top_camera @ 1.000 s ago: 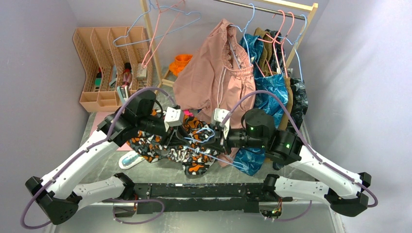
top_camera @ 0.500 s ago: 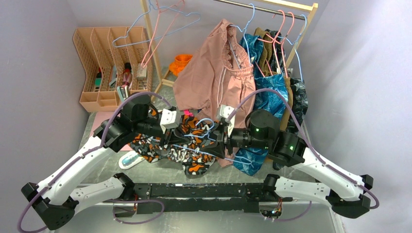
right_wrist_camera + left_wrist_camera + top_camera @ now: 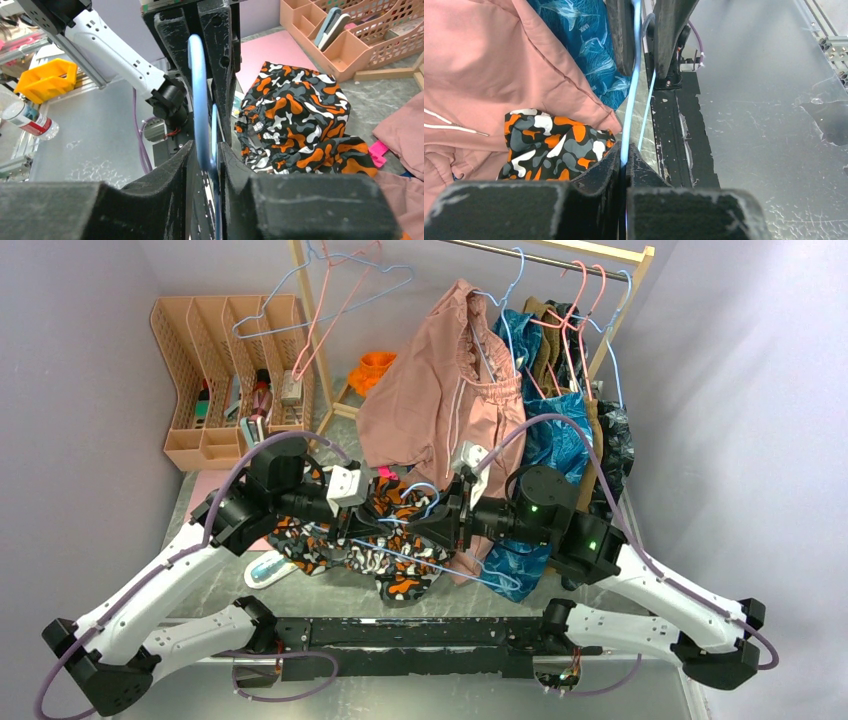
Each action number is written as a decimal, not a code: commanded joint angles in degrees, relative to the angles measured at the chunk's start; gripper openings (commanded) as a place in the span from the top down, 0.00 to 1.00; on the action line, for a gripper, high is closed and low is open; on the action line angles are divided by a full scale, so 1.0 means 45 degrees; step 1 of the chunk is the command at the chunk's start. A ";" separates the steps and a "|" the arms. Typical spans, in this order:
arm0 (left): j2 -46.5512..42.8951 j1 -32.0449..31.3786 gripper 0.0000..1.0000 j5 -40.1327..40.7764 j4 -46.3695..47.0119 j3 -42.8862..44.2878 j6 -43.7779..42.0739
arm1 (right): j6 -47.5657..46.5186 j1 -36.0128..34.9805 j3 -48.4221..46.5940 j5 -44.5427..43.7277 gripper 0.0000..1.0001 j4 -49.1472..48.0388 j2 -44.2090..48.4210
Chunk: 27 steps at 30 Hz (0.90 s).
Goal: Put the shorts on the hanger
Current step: Pick up the hanger from the clothesline.
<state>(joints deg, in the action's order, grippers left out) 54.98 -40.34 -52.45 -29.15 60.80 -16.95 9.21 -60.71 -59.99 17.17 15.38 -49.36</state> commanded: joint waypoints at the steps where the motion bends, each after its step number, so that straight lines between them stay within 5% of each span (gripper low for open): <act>1: -0.0157 0.0003 0.93 -0.0242 0.0419 -0.0047 -0.0178 | 0.0313 0.0009 -0.0285 0.0403 0.77 -0.0670 -0.0319; 8: -0.0220 -0.0002 0.93 -0.0201 0.0050 0.0110 -0.0494 | -0.0226 0.0007 -0.0691 0.0504 0.74 0.0388 -0.0529; 15: -0.0390 0.0008 0.93 -0.0084 0.0045 -0.0011 -0.0533 | -0.0362 0.0013 -0.0843 0.0461 0.89 0.0730 -0.0504; 24: -0.0345 0.0002 0.93 -0.0093 -0.0066 0.0102 -0.0535 | -0.0602 -0.0003 -0.0969 0.0262 0.85 0.1228 -0.0626; 27: -0.0372 0.0012 0.93 -0.0096 0.0028 0.0074 -0.0493 | -0.0602 0.0011 -0.0946 0.0250 0.91 0.1239 -0.0638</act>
<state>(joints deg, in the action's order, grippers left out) 53.89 -40.34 -52.69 -29.80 60.80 -18.26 7.20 -60.71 -62.70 18.22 19.79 -52.31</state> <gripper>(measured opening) 0.071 0.128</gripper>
